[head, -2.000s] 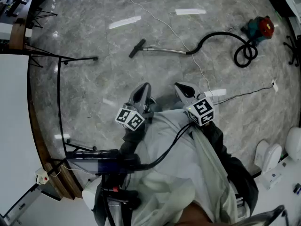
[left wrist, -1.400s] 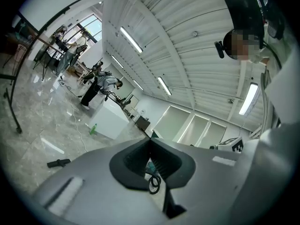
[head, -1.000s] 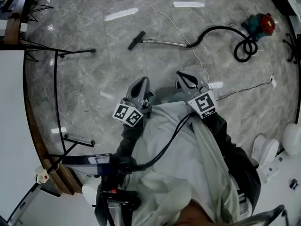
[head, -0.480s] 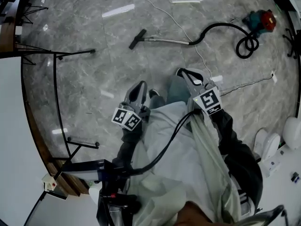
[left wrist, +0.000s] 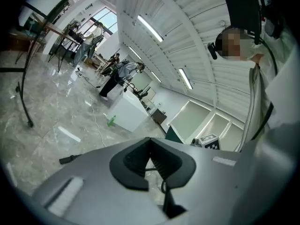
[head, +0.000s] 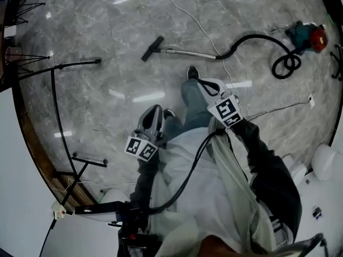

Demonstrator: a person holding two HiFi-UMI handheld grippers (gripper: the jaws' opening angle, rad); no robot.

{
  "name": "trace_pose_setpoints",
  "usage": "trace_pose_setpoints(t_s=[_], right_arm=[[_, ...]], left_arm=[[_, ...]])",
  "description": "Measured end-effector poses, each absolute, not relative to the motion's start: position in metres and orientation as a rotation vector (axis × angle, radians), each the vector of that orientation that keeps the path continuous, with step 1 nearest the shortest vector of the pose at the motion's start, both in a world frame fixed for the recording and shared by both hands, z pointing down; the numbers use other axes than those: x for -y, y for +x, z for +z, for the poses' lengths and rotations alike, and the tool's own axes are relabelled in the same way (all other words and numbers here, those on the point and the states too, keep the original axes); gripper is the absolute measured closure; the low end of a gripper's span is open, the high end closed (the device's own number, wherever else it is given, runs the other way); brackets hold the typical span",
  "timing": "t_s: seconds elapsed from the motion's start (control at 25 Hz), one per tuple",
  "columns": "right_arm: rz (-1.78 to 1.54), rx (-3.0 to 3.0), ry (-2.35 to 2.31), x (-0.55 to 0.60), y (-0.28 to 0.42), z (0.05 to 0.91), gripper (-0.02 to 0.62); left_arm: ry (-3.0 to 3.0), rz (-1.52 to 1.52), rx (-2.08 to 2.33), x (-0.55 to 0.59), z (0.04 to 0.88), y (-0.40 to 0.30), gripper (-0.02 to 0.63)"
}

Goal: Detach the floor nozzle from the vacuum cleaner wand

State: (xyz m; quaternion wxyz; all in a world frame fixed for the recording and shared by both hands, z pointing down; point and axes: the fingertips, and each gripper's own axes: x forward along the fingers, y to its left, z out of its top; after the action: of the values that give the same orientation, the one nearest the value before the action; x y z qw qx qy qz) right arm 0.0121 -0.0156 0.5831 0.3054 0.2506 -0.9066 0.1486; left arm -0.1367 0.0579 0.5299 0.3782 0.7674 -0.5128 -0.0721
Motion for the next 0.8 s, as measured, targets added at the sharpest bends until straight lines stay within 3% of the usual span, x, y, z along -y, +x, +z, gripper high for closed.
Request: trace_pose_setpoints(t_s=[0.28, 0.44, 0.8], right_arm=[[0.424, 2.262, 0.472, 0.128, 0.009, 0.721, 0.598], [0.322, 2.224, 0.376, 0.154, -0.013, 0.833, 0.598], [0.47, 2.038, 0.239, 0.176, -0.061, 1.131, 0.593]], left_arm=[[1.849, -0.251, 1.466, 0.057, 0.614, -0.15, 0.607], [1.722, -0.209, 1.525, 0.085, 0.724, -0.182, 0.607], [1.573, -0.119, 1.541, 0.099, 0.973, -0.239, 0.607]])
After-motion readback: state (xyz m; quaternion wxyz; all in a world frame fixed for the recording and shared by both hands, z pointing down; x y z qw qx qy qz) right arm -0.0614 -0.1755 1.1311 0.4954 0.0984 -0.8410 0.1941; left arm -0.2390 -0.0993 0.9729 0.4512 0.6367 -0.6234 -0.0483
